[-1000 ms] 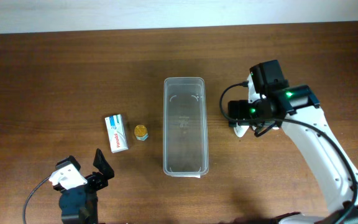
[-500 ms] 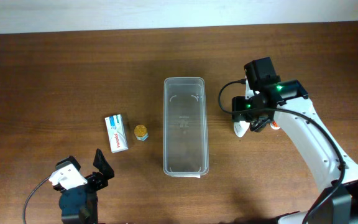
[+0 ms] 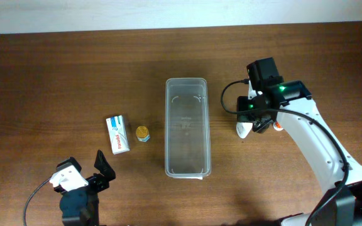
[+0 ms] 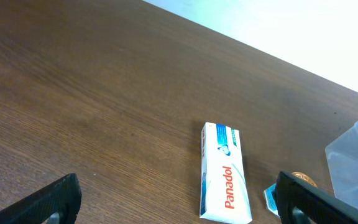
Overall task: Pack container
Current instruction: 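Move right gripper to the white dropper bottle and grasp it, then carry the white bottle with right gripper into the container and release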
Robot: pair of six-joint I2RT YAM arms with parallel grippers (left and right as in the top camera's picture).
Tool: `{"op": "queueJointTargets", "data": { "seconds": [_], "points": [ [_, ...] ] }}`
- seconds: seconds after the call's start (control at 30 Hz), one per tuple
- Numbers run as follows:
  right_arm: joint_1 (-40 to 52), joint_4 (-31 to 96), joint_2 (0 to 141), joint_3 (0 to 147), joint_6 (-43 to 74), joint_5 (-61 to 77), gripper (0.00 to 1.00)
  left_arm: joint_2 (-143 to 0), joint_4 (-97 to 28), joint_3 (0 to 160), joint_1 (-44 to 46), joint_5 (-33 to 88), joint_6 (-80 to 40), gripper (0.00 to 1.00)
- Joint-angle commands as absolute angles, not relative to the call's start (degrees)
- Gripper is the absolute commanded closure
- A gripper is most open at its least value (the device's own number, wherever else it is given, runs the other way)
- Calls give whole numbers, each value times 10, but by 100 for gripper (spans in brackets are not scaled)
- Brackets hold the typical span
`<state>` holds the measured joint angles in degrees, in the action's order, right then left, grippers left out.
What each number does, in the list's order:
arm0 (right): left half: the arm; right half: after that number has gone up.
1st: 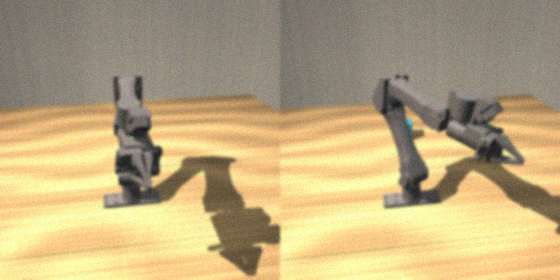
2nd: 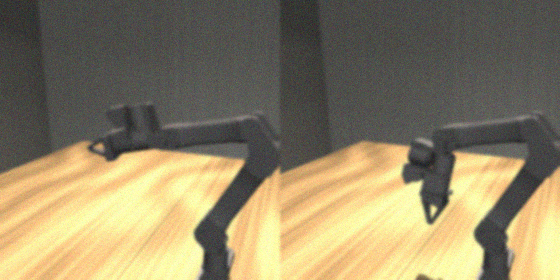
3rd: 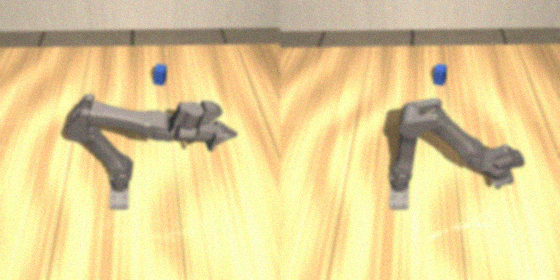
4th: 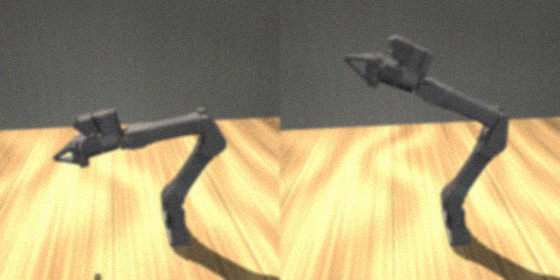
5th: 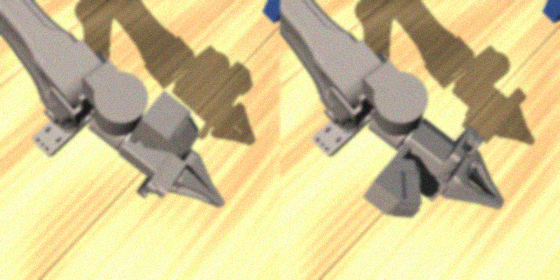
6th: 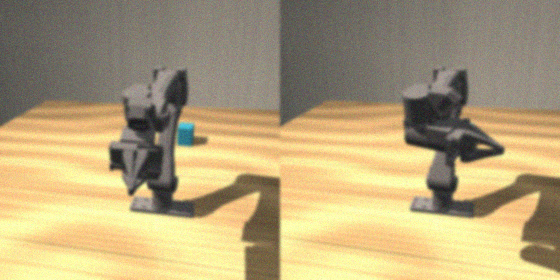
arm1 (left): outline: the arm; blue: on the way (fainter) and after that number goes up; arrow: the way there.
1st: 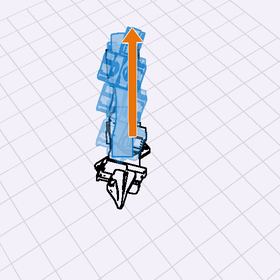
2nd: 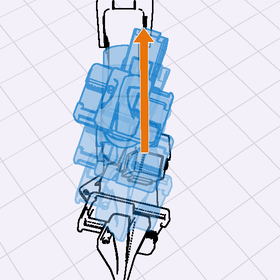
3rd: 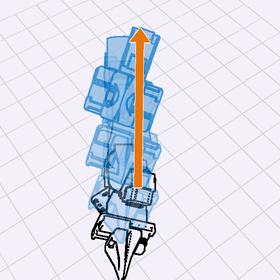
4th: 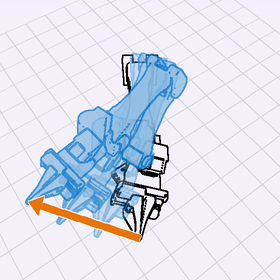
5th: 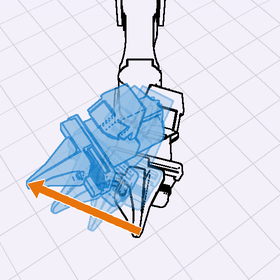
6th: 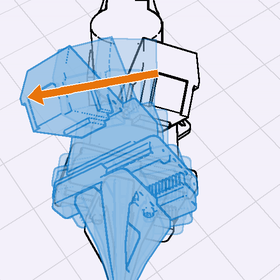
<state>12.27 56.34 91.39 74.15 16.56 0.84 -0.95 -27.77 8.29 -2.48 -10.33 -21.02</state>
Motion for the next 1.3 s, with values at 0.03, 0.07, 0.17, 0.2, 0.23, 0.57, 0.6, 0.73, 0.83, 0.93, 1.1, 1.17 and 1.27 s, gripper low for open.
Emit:
{"op": "queueJointTargets", "data": {
  "seconds": [0.03,0.07,0.17,0.2,0.23,0.57,0.6,0.73,0.83,0.93,1.1,1.17,1.27],
  "points": [
    [125,564,922,753,171,-3,57,-4,-276,79,-22,-99,-216,1],
    [125,566,922,753,171,-3,59,-4,-276,79,-22,-99,-216,1],
    [125,570,923,753,171,-3,60,-4,-276,79,-22,-99,-216,1],
    [125,570,923,753,171,-3,60,-4,-276,79,-22,-99,-216,1],
    [125,570,923,753,171,-3,60,-4,-276,79,-22,-99,-216,1],
    [124,564,922,753,170,-16,79,-4,-276,79,-22,-99,-216,1],
    [124,564,922,754,170,-18,80,-4,-276,79,-22,-99,-216,0],
    [124,583,915,781,171,-18,86,-4,-276,79,-22,-99,-216,1],
    [126,621,907,830,183,-18,86,-4,-276,79,-22,-99,-216,1],
    [133,661,904,892,190,-16,86,-4,-276,79,-22,-99,-216,1],
    [175,702,903,989,207,-8,87,-4,-276,79,-22,-99,-216,1],
    [203,694,903,1007,226,-6,89,-4,-276,79,-22,-99,-216,1],
    [248,662,904,1010,236,-7,91,-4,-276,79,-22,-99,-216,1]
  ]
}}
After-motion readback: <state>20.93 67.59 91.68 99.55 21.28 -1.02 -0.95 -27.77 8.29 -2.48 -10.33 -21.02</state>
